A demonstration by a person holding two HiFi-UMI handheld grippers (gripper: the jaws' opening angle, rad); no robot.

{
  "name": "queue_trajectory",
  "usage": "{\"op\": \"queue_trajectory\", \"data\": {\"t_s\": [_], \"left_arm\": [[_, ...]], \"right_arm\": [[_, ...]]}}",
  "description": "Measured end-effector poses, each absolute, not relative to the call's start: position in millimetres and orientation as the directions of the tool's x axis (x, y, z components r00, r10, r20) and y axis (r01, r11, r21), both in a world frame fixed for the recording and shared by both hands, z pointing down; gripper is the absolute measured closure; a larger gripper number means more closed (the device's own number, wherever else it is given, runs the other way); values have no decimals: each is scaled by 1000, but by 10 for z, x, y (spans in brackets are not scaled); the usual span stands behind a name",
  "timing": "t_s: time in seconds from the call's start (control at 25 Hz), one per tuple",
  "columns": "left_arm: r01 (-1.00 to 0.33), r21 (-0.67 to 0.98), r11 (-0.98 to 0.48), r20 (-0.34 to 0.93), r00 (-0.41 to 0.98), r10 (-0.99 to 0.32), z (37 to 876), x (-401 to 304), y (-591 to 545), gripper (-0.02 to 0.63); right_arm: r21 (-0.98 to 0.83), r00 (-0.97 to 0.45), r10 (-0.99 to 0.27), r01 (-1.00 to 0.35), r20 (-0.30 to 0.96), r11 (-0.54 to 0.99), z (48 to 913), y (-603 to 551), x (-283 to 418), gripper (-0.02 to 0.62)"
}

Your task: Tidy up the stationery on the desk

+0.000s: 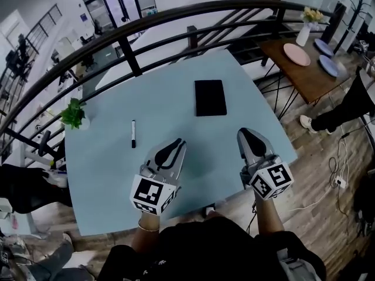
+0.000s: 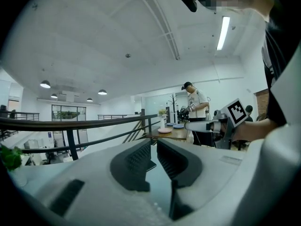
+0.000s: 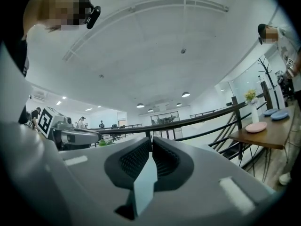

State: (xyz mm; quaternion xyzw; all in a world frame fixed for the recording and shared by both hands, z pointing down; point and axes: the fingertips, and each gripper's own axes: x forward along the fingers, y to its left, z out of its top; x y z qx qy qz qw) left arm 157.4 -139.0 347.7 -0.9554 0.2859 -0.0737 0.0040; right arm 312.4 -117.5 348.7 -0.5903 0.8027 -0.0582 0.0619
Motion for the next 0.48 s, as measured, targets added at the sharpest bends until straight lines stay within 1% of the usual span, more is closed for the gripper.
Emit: {"op": "queue_trajectory", "data": {"t_s": [0.2,0.48], "left_arm": [[-582,-51,-811,162,797,-582,3602,1749,-1701,574],[-643,37,-765,197,755,-626,3906,1934,-2246,569]], "right_arm": [[-182,-313,-950,-935,11,306,3664,-1528,3321,577],[-195,-329,-941,-931,83,308,3950,-2048,3522,551]]}}
